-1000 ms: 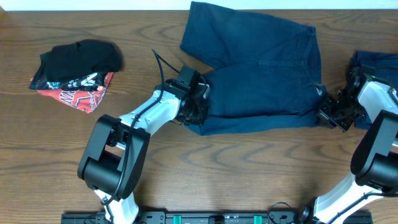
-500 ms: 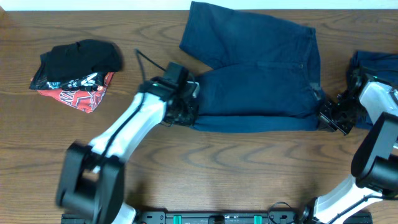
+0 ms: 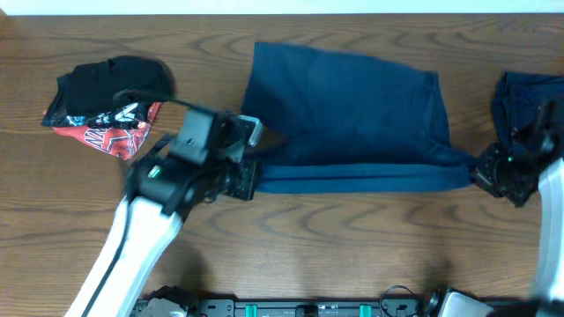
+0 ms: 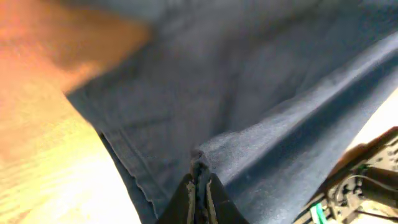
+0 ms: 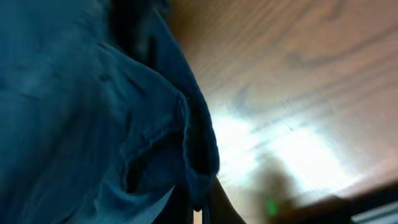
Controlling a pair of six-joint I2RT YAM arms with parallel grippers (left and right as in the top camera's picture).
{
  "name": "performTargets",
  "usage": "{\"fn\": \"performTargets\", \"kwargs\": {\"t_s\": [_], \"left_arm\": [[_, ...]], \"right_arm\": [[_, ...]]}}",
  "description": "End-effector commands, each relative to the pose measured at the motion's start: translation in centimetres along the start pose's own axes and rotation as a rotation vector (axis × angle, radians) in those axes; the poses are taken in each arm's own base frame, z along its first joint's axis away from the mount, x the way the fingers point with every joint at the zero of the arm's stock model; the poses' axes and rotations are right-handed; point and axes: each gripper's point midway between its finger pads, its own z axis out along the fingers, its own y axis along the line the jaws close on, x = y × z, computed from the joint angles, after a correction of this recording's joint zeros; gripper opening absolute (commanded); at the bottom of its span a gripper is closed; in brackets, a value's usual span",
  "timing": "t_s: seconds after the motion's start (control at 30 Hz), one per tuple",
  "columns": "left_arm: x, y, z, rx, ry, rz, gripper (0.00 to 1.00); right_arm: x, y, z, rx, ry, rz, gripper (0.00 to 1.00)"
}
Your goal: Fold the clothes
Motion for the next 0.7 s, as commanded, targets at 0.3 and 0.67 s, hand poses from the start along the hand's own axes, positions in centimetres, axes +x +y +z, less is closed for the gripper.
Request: {"fn": "performTargets", "kwargs": {"t_s": [0.3,0.67], "left_arm": [[-8.2,1.9,-7.8,-0.229,-0.516,0.061,0.06],[-13.3,7.7,6.2,-0.277,-0.368,0.003,0.06]], "right_arm": [[-5.4,1.3,-8.1,-0.103,-0.497,-0.039,0.01],[-10.7,6.5,-1.9,-0.153,-0.462,-0.141,0.01]]}}
